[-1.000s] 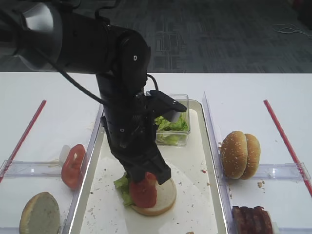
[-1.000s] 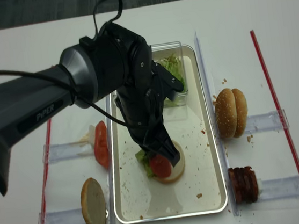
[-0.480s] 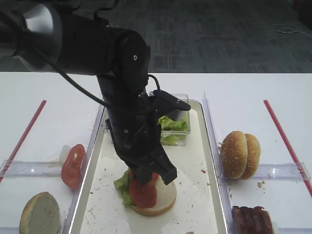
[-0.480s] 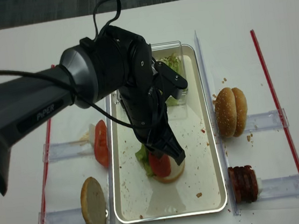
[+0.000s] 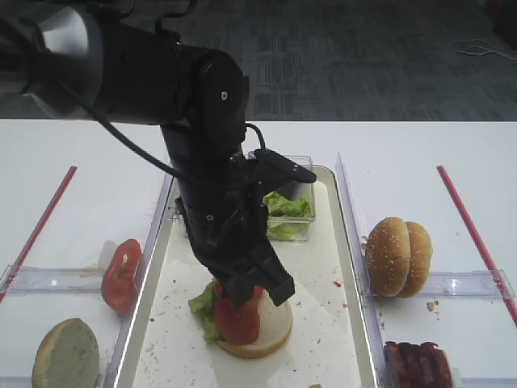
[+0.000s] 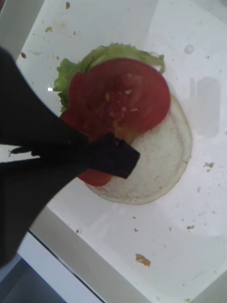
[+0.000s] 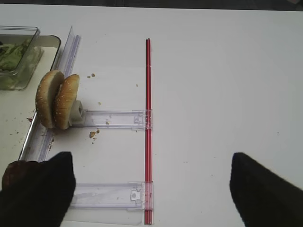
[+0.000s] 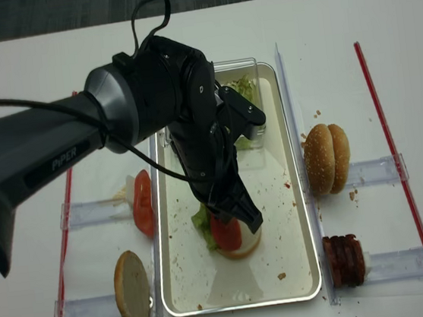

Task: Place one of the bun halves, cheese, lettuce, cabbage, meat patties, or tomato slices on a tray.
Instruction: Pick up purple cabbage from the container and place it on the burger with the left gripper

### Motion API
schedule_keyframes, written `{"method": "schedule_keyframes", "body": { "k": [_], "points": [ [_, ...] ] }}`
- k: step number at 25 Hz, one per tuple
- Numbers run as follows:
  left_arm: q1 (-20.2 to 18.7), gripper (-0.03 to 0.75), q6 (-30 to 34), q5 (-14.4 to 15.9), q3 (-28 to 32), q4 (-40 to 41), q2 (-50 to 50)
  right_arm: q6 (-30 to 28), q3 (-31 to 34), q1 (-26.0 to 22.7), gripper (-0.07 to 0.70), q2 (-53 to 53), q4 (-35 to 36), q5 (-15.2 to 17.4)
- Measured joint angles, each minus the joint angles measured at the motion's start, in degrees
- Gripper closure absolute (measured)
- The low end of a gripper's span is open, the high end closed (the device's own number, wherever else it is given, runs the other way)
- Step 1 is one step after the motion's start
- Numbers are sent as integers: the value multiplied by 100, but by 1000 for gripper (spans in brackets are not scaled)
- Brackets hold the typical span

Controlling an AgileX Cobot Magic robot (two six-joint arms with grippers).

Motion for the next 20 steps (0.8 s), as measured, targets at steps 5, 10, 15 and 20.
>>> {"method": "schedule_keyframes", "body": {
  "k": [5, 10, 15, 20],
  "points": [
    [0, 659, 0, -59, 0, -36, 0, 0, 0, 0, -53, 0, 0, 0],
    [0, 563, 0, -81, 0, -57, 0, 0, 0, 0, -53, 0, 0, 0],
    [0, 391, -107, -79, 0, 69, 0, 0, 0, 0, -53, 0, 0, 0],
    [0, 325, -117, -79, 0, 81, 0, 0, 0, 0, -53, 0, 0, 0]
  ]
}}
